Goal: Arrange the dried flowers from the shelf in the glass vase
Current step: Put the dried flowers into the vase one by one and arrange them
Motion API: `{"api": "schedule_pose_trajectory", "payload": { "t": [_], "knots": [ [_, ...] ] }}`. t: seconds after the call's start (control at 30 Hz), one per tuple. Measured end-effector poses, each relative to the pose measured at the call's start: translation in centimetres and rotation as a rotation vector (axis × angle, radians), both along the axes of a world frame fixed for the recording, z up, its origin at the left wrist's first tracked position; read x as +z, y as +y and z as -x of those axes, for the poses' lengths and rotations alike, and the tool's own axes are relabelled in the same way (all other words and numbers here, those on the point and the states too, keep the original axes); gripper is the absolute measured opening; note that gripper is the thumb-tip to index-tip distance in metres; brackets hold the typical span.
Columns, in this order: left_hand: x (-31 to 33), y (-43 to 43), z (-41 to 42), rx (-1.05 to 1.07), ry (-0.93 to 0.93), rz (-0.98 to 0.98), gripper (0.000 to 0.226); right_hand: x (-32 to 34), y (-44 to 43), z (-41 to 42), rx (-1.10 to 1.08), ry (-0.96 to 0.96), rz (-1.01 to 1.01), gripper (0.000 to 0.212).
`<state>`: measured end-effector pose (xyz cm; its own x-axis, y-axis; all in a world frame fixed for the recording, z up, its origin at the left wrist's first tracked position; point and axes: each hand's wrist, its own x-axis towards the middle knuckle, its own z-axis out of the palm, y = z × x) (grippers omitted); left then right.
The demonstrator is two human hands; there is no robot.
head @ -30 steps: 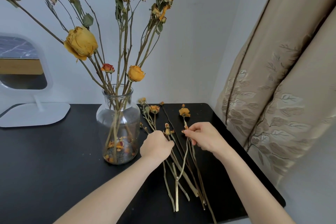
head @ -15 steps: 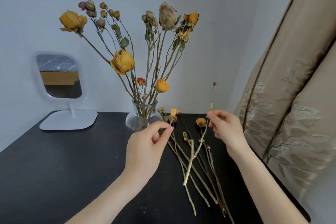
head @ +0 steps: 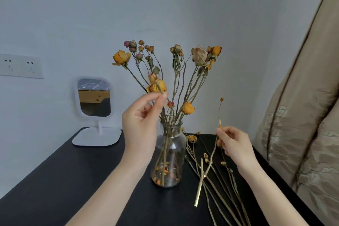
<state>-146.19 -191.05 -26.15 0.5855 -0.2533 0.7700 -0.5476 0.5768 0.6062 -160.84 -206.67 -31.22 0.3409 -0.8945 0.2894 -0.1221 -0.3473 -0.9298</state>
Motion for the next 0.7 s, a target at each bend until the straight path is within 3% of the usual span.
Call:
{"api": "schedule_pose_trajectory", "payload": {
  "t": [0.2, 0.7],
  "knots": [
    [-0.8, -1.1, 1.8, -0.039, -0.155, -0.032, 0.017, -0.1, 0.1, 0.4, -0.001, -0.002, 0.002, 0.017],
    [-2.4, -4.2, 0.4, 0.322, -0.388, -0.218, 0.015, -0.8, -0.2, 0.1, 0.014, 0.035, 0.013, 0.017]
  ]
}}
